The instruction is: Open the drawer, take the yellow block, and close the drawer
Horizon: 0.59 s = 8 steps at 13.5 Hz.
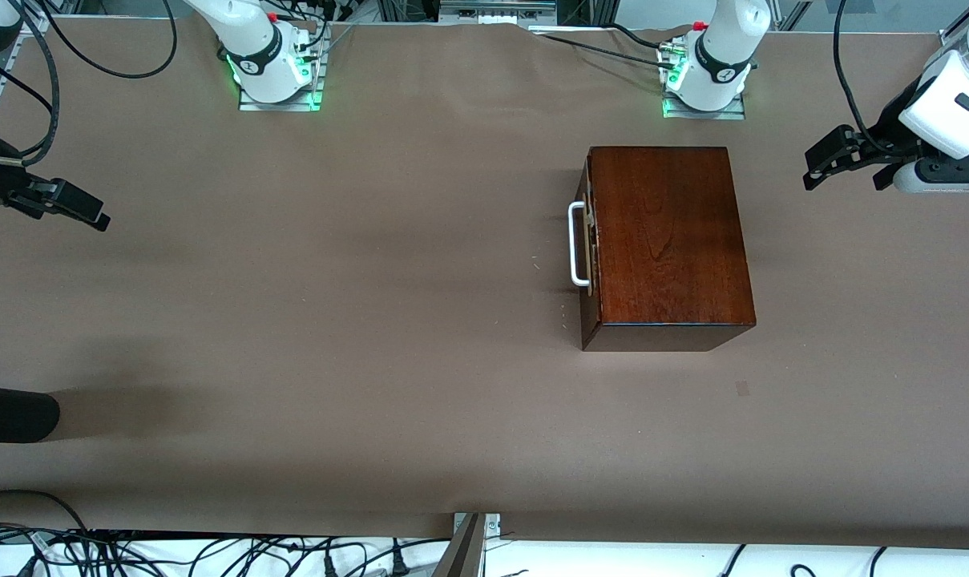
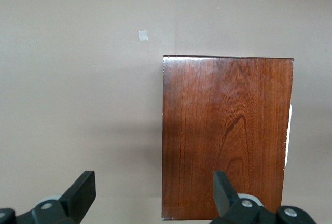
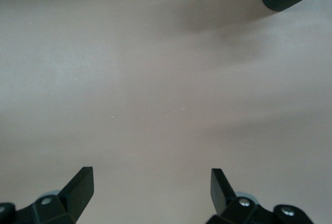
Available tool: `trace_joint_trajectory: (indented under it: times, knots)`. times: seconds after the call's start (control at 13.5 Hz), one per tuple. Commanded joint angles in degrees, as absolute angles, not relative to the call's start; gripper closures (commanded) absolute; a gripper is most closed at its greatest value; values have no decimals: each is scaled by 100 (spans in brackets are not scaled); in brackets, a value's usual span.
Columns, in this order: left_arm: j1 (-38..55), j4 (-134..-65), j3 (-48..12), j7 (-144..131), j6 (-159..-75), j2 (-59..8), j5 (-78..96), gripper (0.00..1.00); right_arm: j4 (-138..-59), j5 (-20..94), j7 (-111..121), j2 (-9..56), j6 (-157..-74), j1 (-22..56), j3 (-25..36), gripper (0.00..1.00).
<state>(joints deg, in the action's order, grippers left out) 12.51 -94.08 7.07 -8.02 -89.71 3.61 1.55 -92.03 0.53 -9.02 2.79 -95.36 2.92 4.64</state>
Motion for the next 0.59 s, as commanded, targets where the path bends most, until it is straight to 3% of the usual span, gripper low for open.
trace_joint_trajectory:
  times: [0.0, 0.15, 0.52]
  knots:
    - [1204, -9386, 686, -678, -8920, 448, -17, 0, -9070, 141, -870, 325, -9475, 246, 457, 0]
    - [1187, -9055, 686, -694, -8843, 256, -18, 0, -9070, 141, -870, 325, -9475, 246, 457, 0]
    - [1187, -9009, 686, -712, -8701, 264, -18, 0, -9070, 141, -861, 316, -9475, 246, 466, 0]
